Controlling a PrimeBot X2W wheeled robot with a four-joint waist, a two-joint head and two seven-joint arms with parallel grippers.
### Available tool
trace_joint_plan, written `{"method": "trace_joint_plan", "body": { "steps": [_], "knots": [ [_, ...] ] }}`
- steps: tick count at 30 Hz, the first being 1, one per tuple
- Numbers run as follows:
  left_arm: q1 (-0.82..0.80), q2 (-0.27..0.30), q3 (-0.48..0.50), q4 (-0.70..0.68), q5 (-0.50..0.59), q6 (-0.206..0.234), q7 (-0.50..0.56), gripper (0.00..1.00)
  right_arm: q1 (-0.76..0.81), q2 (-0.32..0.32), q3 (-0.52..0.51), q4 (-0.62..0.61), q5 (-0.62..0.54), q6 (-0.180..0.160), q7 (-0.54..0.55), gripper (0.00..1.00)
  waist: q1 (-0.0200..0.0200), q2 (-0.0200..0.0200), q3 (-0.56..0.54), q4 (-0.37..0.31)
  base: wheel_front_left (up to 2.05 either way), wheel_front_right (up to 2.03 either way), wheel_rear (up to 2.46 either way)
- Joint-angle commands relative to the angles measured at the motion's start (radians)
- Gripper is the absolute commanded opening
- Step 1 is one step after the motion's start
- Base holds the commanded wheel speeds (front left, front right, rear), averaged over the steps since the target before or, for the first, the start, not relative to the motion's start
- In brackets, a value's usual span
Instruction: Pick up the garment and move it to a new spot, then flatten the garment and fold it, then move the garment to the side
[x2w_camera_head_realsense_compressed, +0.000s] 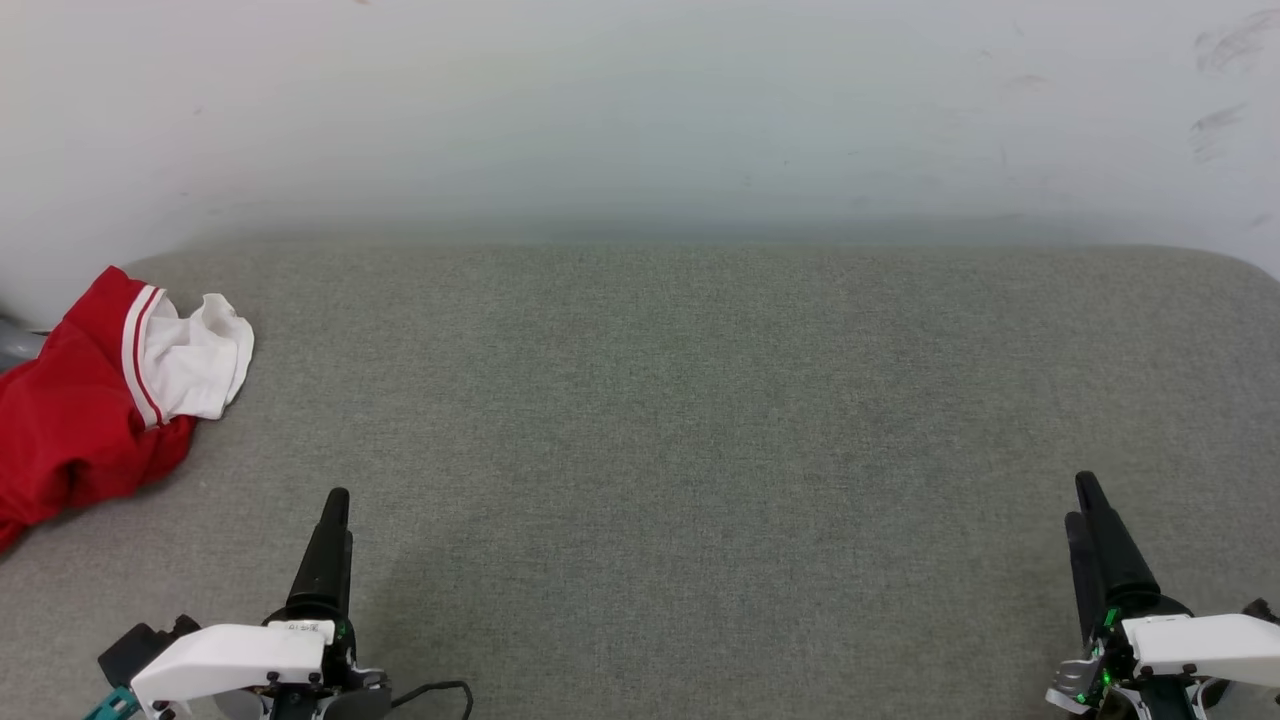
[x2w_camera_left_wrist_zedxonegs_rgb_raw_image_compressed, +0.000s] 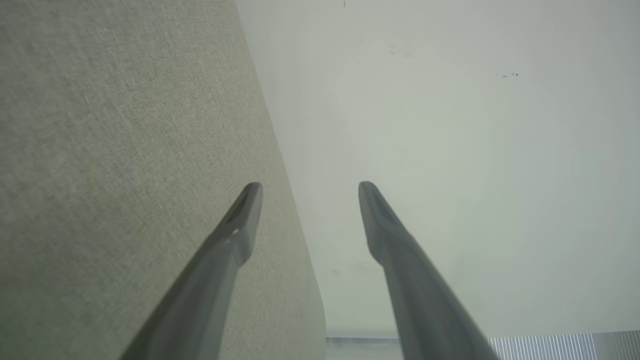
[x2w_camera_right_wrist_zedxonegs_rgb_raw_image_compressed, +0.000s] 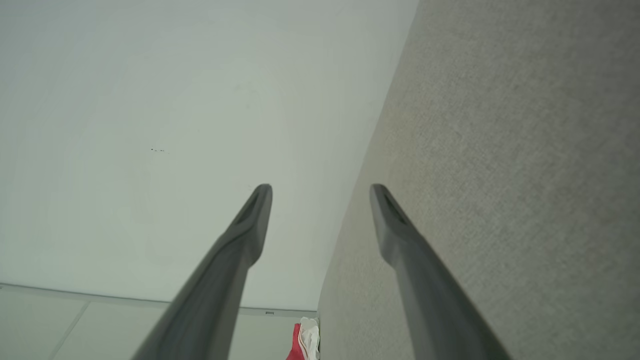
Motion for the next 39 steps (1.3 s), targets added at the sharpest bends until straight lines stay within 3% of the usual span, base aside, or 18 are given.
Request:
{"method": "trace_joint_plan", "body": {
  "steps": [1,22,39],
  "knots": [
    [-0.023,0.002,0.002,-0.030,0.035,0.007,-0.009,1.00,-0.015,-0.001,-0.005,-0.028,-0.037,0.000,-0.010,1.00,0.0000,0.0000,0.000,0.000,0.00,0.00,0.00],
    [-0.013,0.003,-0.086,-0.151,0.502,0.169,-0.091,1.00,0.001,0.000,0.021,-0.196,-0.524,0.000,-0.092,1.00,0.0000,0.0000,0.007,0.004,0.00,0.00,0.00],
    [-0.008,0.015,-0.152,-0.162,0.793,0.249,-0.146,1.00,0.017,0.000,0.046,-0.207,-0.817,0.000,-0.147,1.00,0.0000,0.0000,0.009,0.009,0.00,0.00,0.00]
  ]
}}
